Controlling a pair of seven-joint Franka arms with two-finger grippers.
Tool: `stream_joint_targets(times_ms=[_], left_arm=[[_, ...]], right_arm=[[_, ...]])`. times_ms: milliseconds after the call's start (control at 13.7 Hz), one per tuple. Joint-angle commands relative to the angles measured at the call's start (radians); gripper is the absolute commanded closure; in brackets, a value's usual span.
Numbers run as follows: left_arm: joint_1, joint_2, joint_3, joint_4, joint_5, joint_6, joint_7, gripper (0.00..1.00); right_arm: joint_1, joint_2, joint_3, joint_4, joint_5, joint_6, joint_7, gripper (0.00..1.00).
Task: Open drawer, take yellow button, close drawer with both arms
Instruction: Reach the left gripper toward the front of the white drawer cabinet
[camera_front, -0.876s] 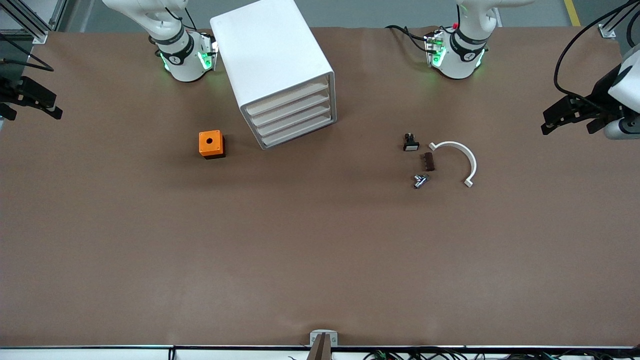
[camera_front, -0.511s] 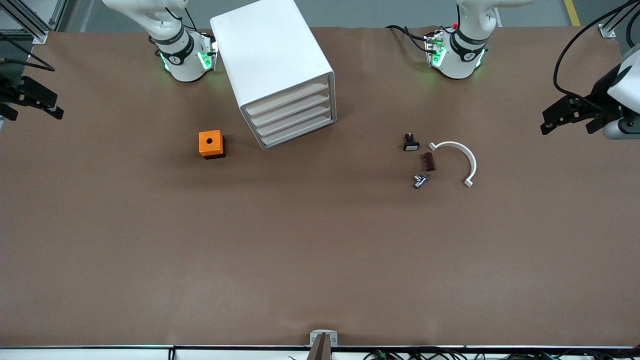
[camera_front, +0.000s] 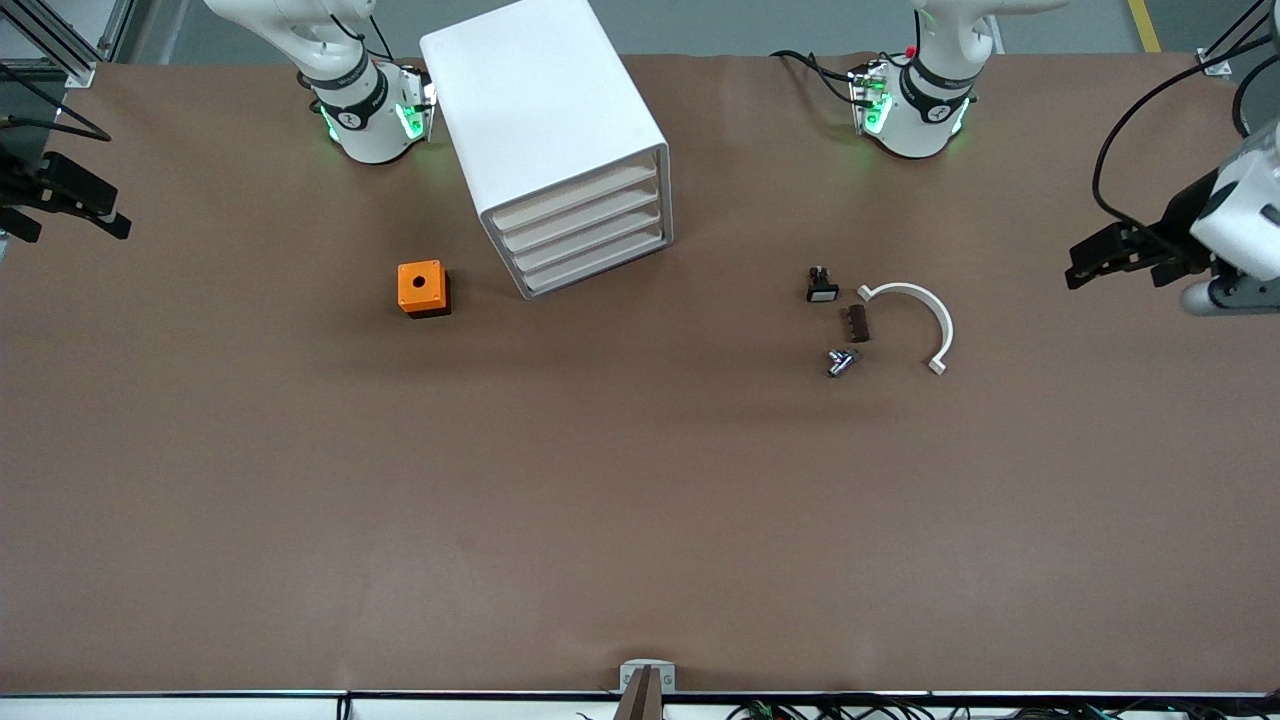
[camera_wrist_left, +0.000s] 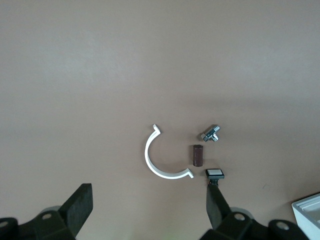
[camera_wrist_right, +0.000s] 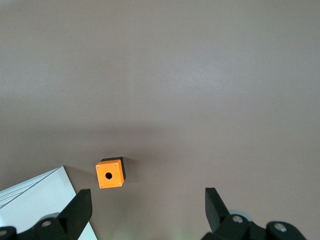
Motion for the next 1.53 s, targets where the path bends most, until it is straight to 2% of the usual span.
stream_joint_targets(times_ms=[0,146,365,511,730,1168,1460], left_arm=[[-0.012,0.068,-0.008,0.019,-0.027,-0.001,-0.017,0.00],[-0.021,0.109,-0.017,0.019,-0.050,-0.001,-0.048,0.00],[-0.093,0.166,-0.039,0.020,-0.055,-0.002,-0.161,0.00],[-0.133,0.210,-0.041,0.069,-0.131,-0.015,-0.283,0.00],[-0.199,0.324,-0.041,0.184,-0.285,-0.053,-0.547,0.00],[-0.311,0.447,-0.042,0.215,-0.595,-0.056,-1.188,0.00],[-0.385,0.529,-0.045,0.224,-0.690,-0.078,-1.585,0.00]], right_arm=[[-0.001,-0.020,0.000,-0.016,0.007,0.005,0.014,0.00],[-0.004,-0.020,0.000,-0.016,0.007,0.005,0.012,0.00],[-0.004,-0.020,0.000,-0.016,0.007,0.004,0.012,0.00],[-0.001,-0.019,0.000,-0.015,0.004,0.005,0.012,0.00],[-0.001,-0.019,0.000,-0.016,0.004,0.004,0.009,0.00],[-0.001,-0.019,0.001,-0.016,0.001,0.002,0.006,0.00],[-0.001,-0.019,0.001,-0.015,-0.004,0.004,0.003,0.00]])
